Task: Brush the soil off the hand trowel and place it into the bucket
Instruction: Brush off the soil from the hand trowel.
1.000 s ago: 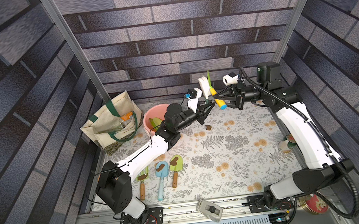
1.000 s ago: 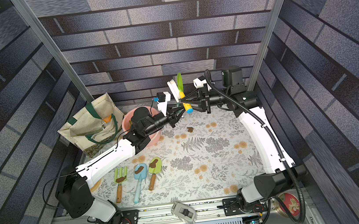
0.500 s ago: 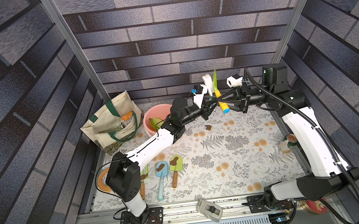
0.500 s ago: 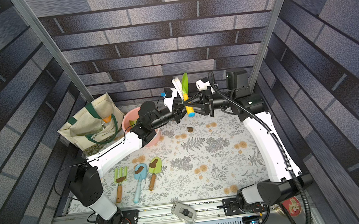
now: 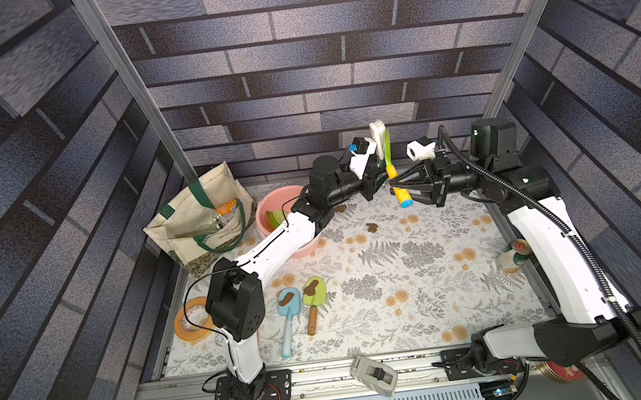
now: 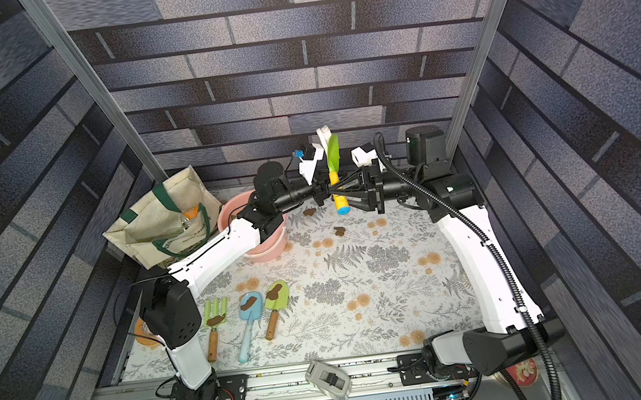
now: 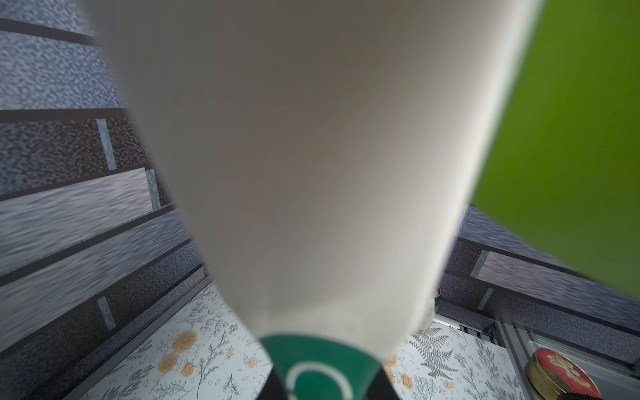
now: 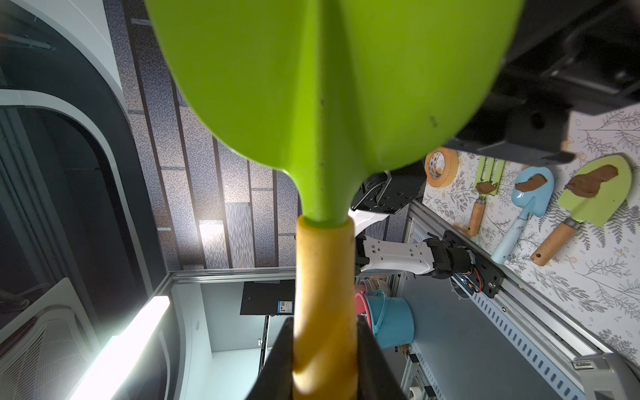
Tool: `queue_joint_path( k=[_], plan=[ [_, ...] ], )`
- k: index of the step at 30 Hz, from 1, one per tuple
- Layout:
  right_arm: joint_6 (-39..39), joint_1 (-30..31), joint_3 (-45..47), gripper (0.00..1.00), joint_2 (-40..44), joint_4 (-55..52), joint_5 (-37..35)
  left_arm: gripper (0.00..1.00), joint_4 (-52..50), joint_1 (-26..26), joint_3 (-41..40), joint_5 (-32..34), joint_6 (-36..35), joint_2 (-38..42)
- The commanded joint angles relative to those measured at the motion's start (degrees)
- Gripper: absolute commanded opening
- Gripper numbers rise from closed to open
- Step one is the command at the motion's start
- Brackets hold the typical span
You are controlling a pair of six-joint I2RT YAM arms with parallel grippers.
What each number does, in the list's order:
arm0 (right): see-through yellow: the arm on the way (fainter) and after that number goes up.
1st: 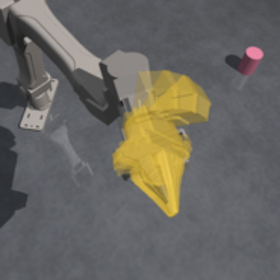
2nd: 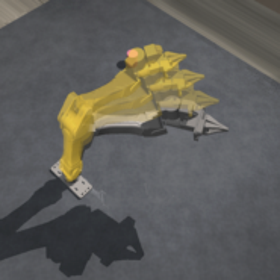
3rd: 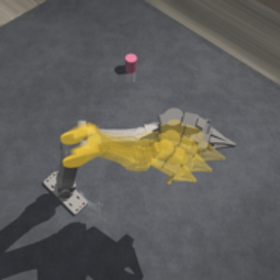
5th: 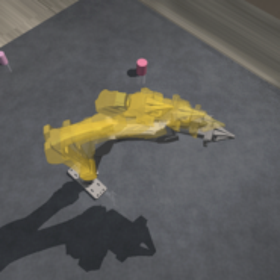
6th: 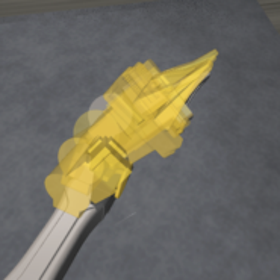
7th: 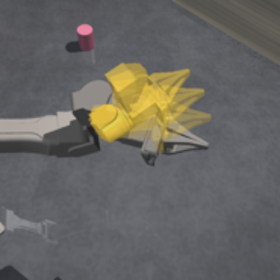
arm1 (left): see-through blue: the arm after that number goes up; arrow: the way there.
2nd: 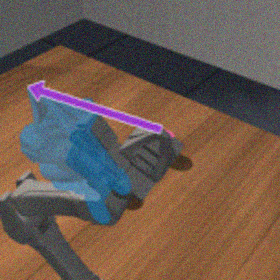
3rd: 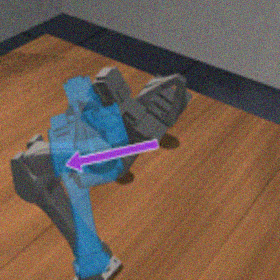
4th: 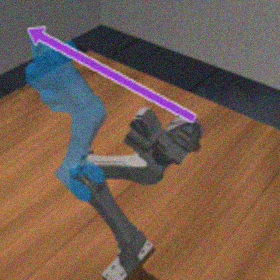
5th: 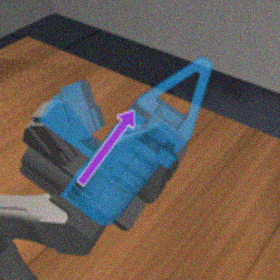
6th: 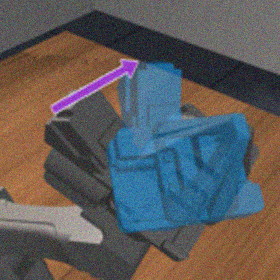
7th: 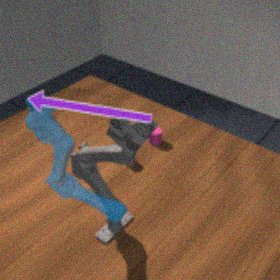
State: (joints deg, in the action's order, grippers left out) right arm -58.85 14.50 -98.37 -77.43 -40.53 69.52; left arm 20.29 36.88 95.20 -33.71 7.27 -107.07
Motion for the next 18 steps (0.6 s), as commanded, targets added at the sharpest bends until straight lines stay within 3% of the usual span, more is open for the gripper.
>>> queue_joint_path(
  k=[1, 7, 12, 18],
  plan=[
    [1.2, 0.2, -1.1, 0.05, 0.3, 0.4, 0.7, 0.00, -2.4, -1.2, 4.2, -0.2, 0.4, -2.8],
    [3.6, 0.2, -4.6, 0.05, -2.1, 0.0, 0.0, 0.00, 1.1, -5.0, -1.1, 2.4, 7.1, -0.7],
    [9.2, 1.1, -8.8, 0.05, -7.6, -2.7, -1.9, 0.00, -0.7, -6.0, -13.2, 9.9, 3.3, 10.9],
    [19.4, 6.8, -19.8, 0.05, -18.4, -10.5, -6.9, 0.00, -6.5, -6.3, -27.2, 19.4, 0.1, 26.1]
  ],
)
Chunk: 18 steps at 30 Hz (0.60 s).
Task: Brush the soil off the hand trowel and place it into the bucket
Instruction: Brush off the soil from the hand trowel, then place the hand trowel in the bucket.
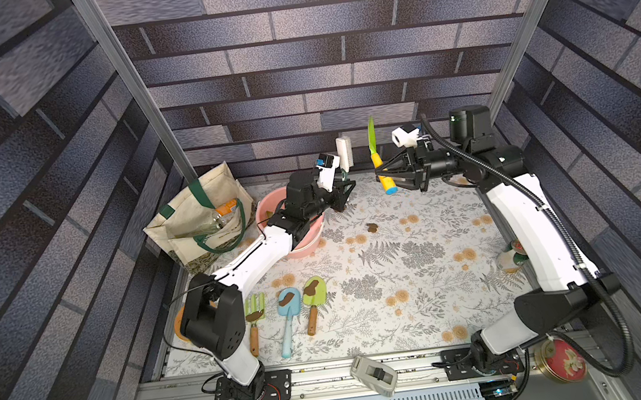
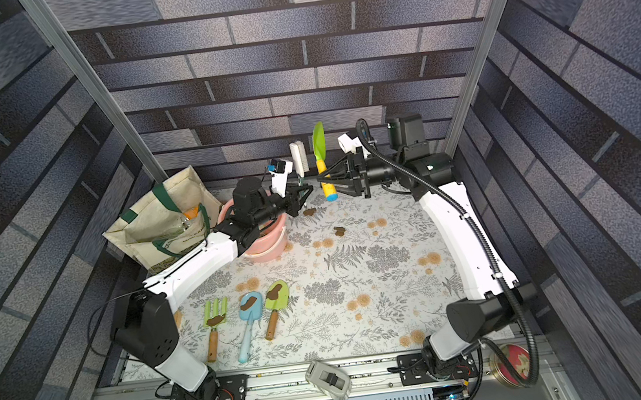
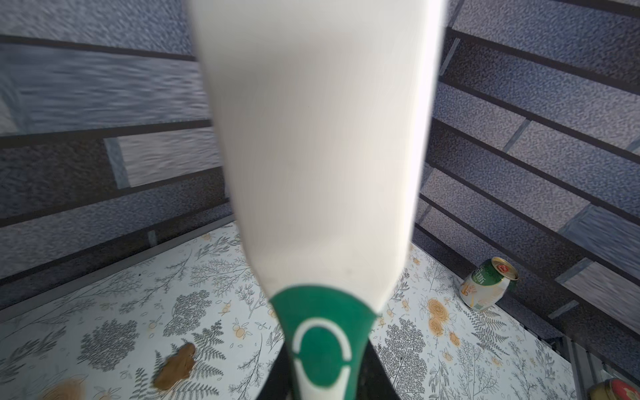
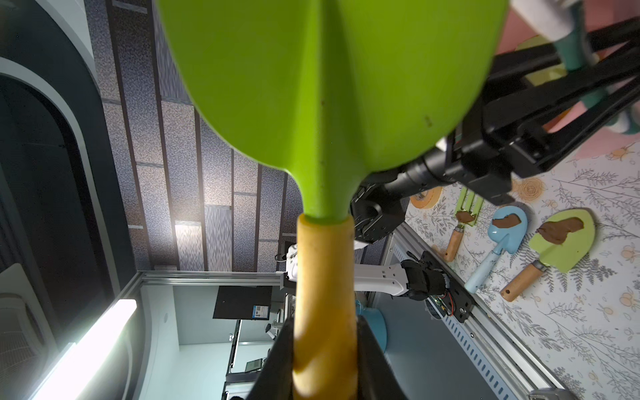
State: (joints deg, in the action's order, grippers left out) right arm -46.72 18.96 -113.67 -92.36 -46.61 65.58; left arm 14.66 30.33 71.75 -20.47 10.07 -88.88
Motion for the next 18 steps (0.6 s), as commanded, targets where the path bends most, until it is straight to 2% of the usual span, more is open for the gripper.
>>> queue_joint_path(
  k=[1, 5, 7, 10, 14, 18],
  plan=[
    [8.7, 3.5, -6.8, 0.05, -5.7, -4.9, -4.6, 0.00, -2.0, 0.2, -6.2, 8.2, -3.0, 11.1],
    [14.9, 7.6, -17.5, 0.04, -15.1, -8.8, -12.9, 0.00, -7.1, -0.5, -15.1, 18.5, -4.4, 23.4],
    [18.5, 9.8, -22.0, 0.03, -19.4, -10.7, -18.4, 0.00, -10.2, -1.9, -18.2, 22.0, -4.3, 29.2],
    [19.8, 12.9, -25.3, 0.03, -26.5, -8.3, -24.1, 0.00, -15.3, -4.0, -21.0, 26.0, -4.1, 37.1],
    [22.9, 17.6, -30.5, 0.03, -34.8, -6.4, -32.8, 0.00, -20.3, -7.0, -23.4, 29.0, -3.3, 45.0],
    [27.4, 22.1, -34.7, 0.03, -41.2, -5.2, -42.2, 0.00, -21.9, -10.0, -25.6, 29.0, -1.3, 48.9]
  ],
)
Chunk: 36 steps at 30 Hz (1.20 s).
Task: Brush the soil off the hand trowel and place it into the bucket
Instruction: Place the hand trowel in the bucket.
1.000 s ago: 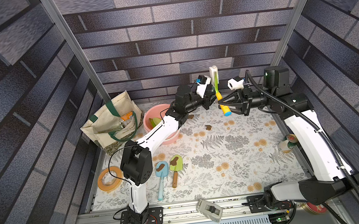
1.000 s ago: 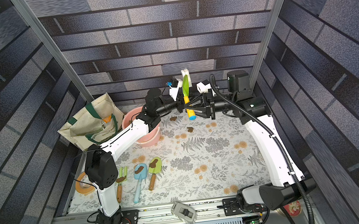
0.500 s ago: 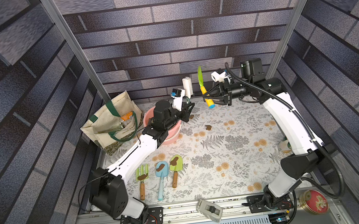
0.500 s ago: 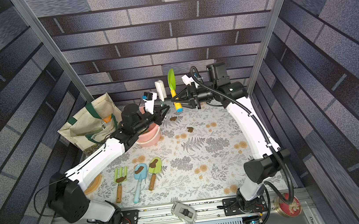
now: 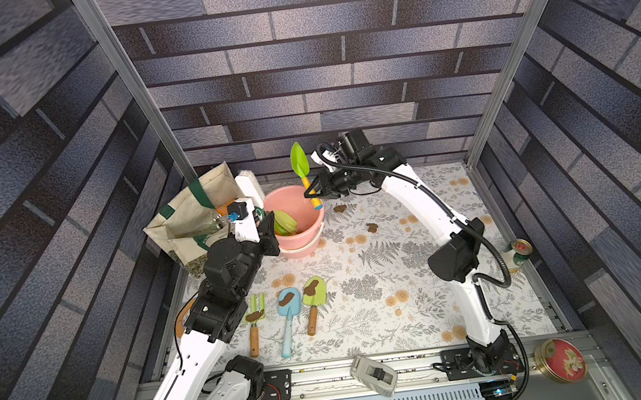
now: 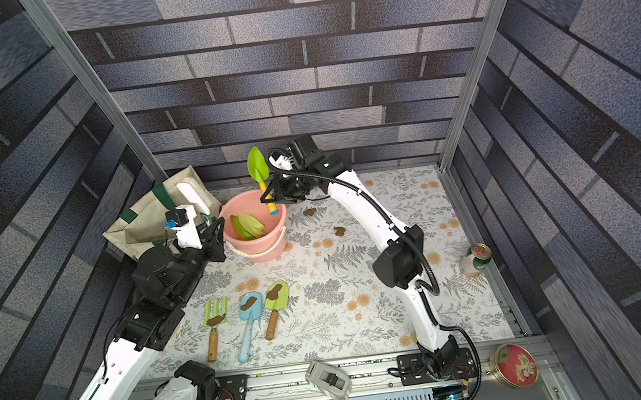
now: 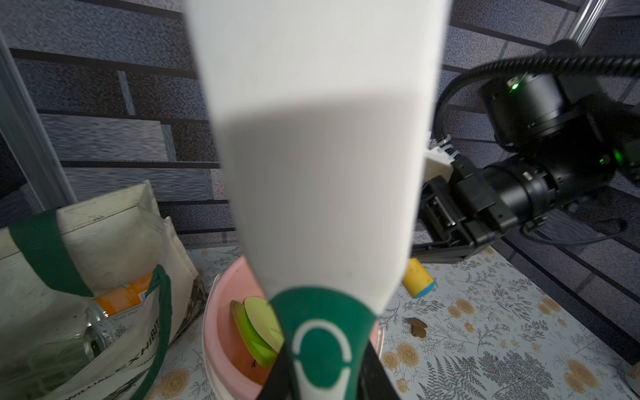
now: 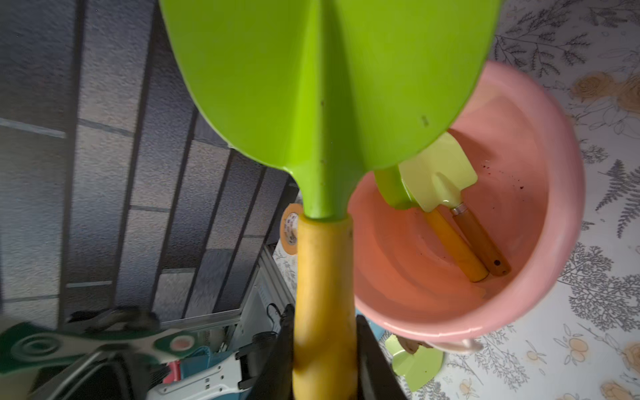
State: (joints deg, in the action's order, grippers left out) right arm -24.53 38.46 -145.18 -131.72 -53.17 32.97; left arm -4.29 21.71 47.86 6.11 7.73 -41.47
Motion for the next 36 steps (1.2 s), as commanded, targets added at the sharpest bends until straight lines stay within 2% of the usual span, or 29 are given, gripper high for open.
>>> queue_joint_path(
  k=[1, 10, 14, 21, 24, 27, 36],
  plan=[
    [5.8, 3.5, -3.5, 0.03, -3.1, 2.3, -11.9, 0.00, -3.0, -1.9, -2.2, 2.3, 1.7, 1.8],
    [6.1, 7.6, -2.9, 0.05, -10.3, 9.7, -29.8, 0.00, -2.1, -2.6, -3.6, 2.0, 3.7, 1.9],
    [4.3, 8.0, -3.9, 0.11, -13.4, 10.0, -32.1, 0.00, -1.8, -2.6, -3.6, 2.1, 3.8, 1.5],
    [4.9, 8.5, -5.0, 0.38, -14.1, 9.0, -34.3, 0.00, -1.7, -3.1, -3.7, 1.9, 3.7, 1.2],
    [6.5, 8.9, -5.1, 0.44, -12.9, 9.9, -35.4, 0.00, -1.5, -3.1, -3.7, 1.5, 3.8, 0.7],
    [8.0, 9.4, -5.9, 0.47, -11.5, 10.7, -36.2, 0.00, -1.3, -3.1, -3.9, 1.2, 4.0, 0.4],
    [10.6, 11.8, -10.4, 0.47, -5.6, 9.9, -38.8, 0.00, -2.1, -3.2, -3.6, 1.4, 4.4, 1.6]
  ],
)
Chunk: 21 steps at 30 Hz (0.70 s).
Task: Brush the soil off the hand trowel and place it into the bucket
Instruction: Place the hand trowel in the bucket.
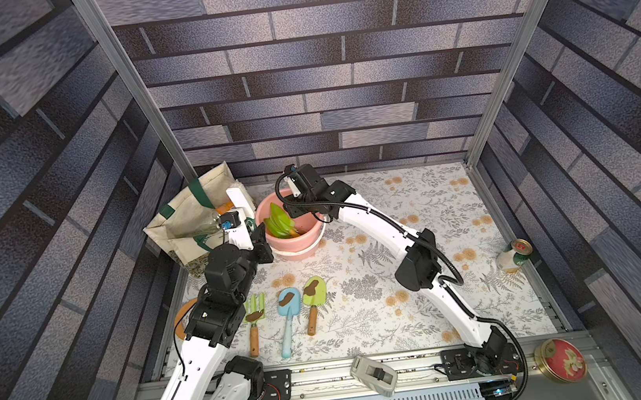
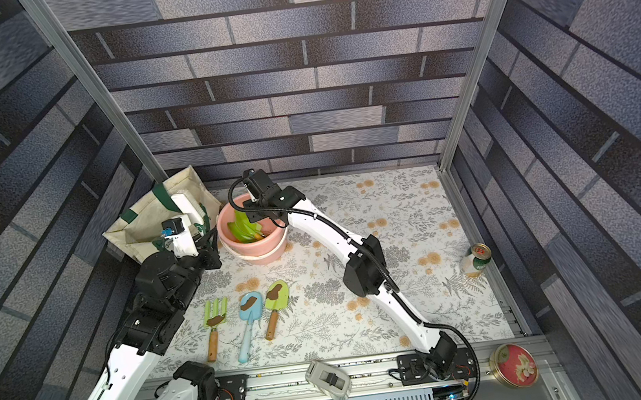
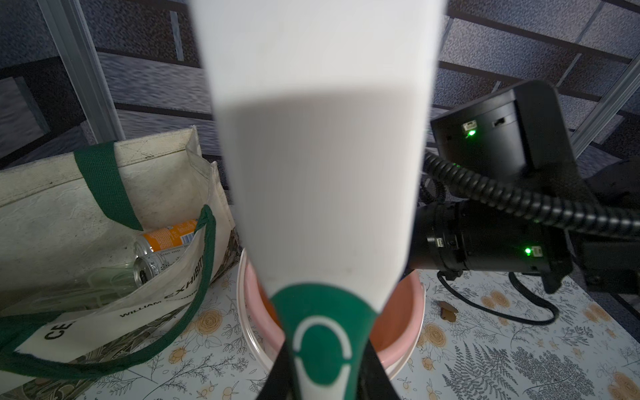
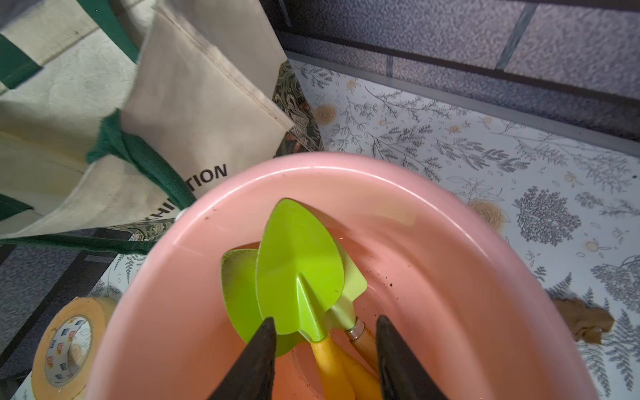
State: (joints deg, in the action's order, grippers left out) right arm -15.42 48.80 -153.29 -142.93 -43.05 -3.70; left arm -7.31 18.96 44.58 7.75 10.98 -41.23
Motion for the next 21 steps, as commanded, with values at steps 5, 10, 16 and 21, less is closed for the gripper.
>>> queue_joint_path(
  k=[5, 10, 16, 21],
  plan=[
    [-1.2, 3.8, -0.6, 0.48, 10.5, -6.2, -7.0, 0.00, -0.7, -0.7, -0.4, 0.3, 1.6, 2.8],
    [-5.7, 7.4, 15.1, 0.49, 20.3, -7.7, -13.1, 0.00, -3.1, -0.8, -0.5, -0.6, 2.2, 4.4],
    [-14.4, 11.1, 40.3, 0.51, 36.2, -3.6, -15.1, 0.00, -4.3, -0.8, -0.4, -2.7, 2.5, 5.6],
    [-20.7, 14.9, 50.2, 0.52, 39.4, -6.1, -14.2, 0.00, -4.2, -0.7, -0.4, -6.2, 2.7, 5.0]
  ],
)
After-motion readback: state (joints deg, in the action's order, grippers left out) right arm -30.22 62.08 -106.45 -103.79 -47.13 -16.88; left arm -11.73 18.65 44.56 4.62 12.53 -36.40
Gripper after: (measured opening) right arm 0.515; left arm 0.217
